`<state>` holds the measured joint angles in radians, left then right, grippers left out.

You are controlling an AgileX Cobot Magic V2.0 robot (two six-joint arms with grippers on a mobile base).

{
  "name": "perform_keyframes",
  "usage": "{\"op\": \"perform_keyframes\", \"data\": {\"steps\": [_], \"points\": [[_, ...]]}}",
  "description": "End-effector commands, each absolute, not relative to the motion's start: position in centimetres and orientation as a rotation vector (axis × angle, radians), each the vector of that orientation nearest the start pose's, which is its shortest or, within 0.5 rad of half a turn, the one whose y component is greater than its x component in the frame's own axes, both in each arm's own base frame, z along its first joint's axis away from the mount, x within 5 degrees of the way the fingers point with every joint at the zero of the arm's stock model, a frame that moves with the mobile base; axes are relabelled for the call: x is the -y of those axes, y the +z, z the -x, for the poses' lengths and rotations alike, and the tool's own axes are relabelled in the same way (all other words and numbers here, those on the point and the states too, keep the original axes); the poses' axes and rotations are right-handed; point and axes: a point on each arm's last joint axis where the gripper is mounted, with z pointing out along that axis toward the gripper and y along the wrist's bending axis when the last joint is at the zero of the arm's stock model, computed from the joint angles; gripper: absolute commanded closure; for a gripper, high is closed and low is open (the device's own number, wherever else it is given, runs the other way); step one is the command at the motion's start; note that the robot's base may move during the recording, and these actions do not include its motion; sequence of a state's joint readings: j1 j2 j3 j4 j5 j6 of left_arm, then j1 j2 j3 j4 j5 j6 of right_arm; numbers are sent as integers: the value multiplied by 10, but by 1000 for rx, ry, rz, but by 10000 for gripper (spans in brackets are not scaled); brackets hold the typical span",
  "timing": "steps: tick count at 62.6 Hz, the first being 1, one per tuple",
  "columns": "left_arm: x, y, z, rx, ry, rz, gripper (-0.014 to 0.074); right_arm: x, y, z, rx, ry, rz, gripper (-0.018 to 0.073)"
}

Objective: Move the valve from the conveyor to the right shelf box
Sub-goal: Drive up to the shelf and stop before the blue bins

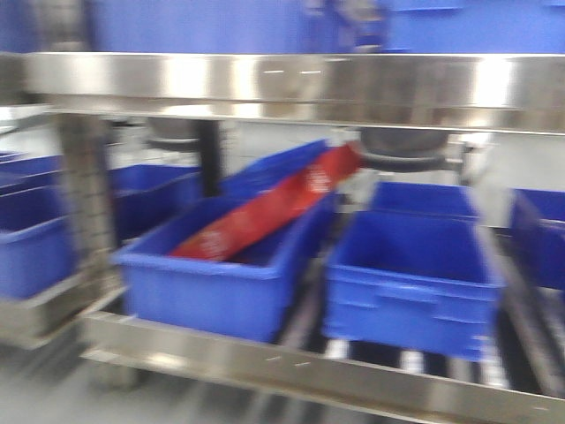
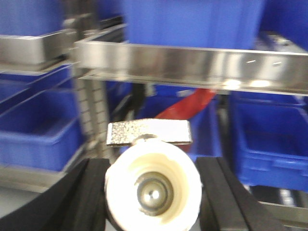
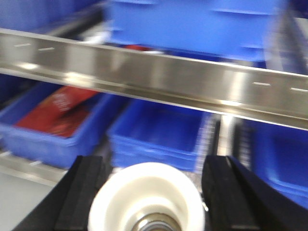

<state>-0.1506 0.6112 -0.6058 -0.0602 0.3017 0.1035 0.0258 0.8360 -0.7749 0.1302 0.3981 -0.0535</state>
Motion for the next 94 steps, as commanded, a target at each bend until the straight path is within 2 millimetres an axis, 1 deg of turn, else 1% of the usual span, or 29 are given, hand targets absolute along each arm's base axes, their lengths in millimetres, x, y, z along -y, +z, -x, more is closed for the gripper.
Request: {"op": "perform_keyframes", "data": {"steps": [1, 94], "points": [[21, 348, -125, -1709, -102, -182, 707, -8, 369, -174, -1833, 99, -12, 725], [21, 348, -125, -1709, -102, -182, 707, -8, 369, -174, -1833, 99, -12, 725]]}}
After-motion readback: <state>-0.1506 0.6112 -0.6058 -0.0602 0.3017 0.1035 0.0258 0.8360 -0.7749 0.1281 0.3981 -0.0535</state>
